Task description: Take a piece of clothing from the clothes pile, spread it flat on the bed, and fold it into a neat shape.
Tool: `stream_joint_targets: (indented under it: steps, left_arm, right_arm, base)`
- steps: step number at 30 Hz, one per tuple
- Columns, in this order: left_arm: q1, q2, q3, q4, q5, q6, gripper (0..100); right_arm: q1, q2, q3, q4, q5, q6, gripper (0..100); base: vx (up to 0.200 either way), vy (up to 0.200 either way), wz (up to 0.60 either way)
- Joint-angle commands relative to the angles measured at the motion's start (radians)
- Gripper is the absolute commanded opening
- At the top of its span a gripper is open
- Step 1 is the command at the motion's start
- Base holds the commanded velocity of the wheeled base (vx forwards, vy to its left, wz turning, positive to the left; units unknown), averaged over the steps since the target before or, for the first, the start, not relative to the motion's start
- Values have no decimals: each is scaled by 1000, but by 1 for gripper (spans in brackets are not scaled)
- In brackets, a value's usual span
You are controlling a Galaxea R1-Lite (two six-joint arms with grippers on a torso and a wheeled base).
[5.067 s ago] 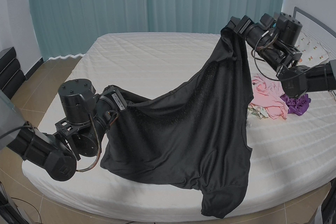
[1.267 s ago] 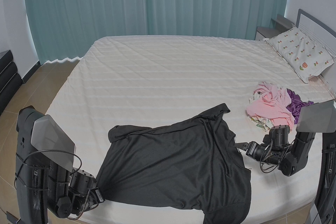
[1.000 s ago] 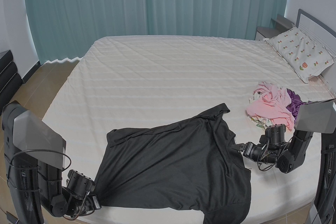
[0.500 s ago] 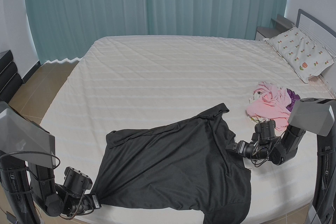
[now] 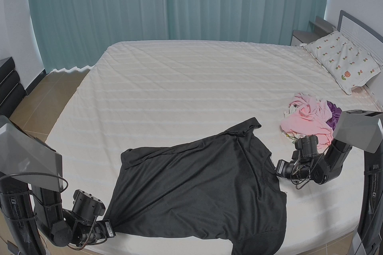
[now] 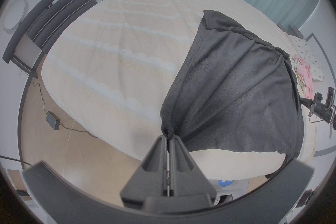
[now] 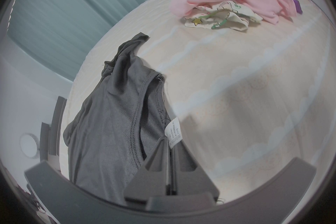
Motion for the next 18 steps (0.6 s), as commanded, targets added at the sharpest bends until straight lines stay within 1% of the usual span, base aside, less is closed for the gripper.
stream_joint_targets:
  steps: [1,2,3,5,7,11,12,13,18]
  left_arm:
    - [-1,0,18,1,-2,-1,0]
    - [-1,0,18,1,-2,-1,0]
    - [-6,3,18,4,-22,-1,0]
    - [-20,3,18,7,-59,-2,0]
    - [-29,9,18,8,-74,-2,0]
    - [-54,20,18,10,-74,-5,0]
    - [-69,27,18,10,-74,-10,0]
    - [-78,34,18,13,-73,-10,0]
    - [-109,50,18,13,-71,-19,0]
  right_arm:
    - [-30,-7,-3,-13,-13,-40,0]
    - [-31,-7,-5,-13,-14,-42,0]
    - [-56,-10,-13,-22,-43,-74,0]
    - [-82,-20,-13,-51,-63,-100,0]
    - [-106,-38,-13,-96,-65,-123,0]
    - [-135,-52,-28,-137,-65,-181,0]
    - [-145,-53,-40,-157,-63,-218,0]
    - [-148,-53,-51,-171,-63,-235,0]
    - [-140,-41,-117,-194,-66,-260,0]
  base:
    - [0,0,0]
    - [0,0,0]
    - [0,0,0]
    - [0,0,0]
    - [0,0,0]
    - [0,0,0]
    - [0,0,0]
    - [0,0,0]
    - [0,0,0]
